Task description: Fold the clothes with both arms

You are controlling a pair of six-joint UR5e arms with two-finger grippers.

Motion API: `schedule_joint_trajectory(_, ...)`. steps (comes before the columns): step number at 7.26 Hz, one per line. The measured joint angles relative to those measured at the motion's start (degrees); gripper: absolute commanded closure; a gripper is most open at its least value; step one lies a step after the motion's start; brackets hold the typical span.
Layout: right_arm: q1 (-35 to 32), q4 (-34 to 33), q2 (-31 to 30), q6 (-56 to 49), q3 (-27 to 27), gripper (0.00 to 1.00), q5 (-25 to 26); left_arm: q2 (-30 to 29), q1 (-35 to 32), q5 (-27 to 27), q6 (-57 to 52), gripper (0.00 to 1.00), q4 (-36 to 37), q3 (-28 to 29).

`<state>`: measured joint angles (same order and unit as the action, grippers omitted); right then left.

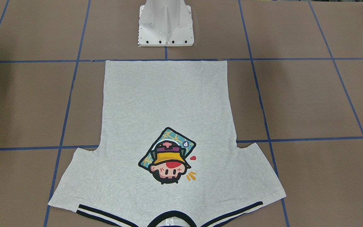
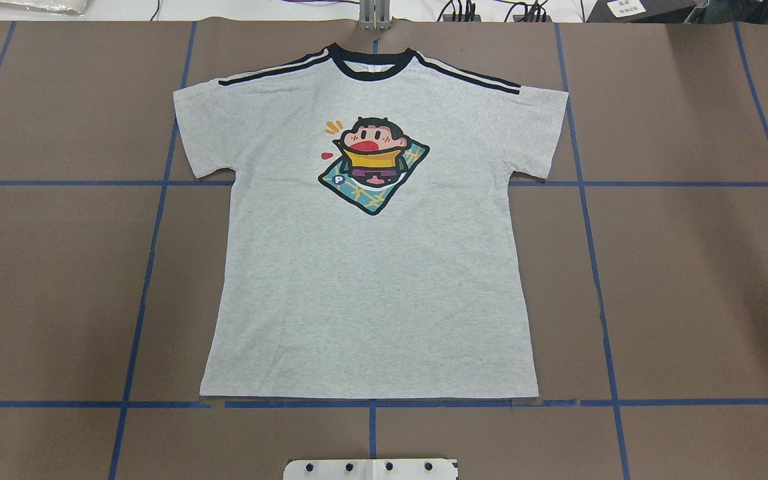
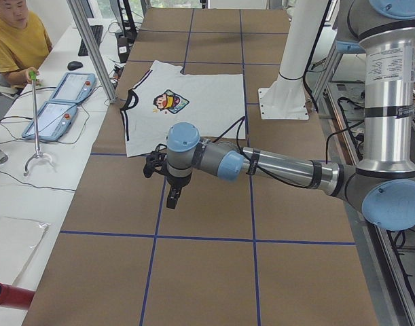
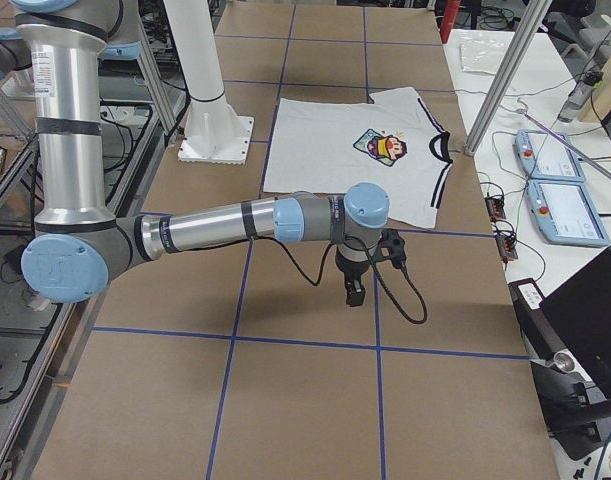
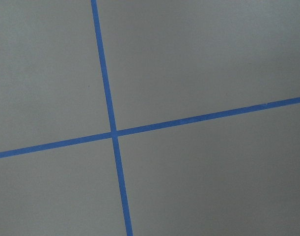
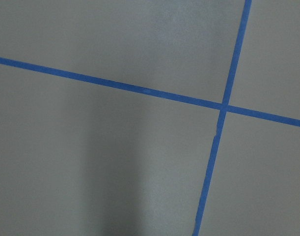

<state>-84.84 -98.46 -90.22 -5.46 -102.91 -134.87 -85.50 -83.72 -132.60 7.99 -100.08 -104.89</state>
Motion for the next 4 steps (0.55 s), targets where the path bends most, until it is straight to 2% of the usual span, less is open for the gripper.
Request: schedule_joint_trajectory(4, 0.3, 0.9, -1.1, 0.1, -1.2, 0.00, -1.1, 0.8, 0.0, 0.2, 0.6, 0.00, 0.2, -2.0)
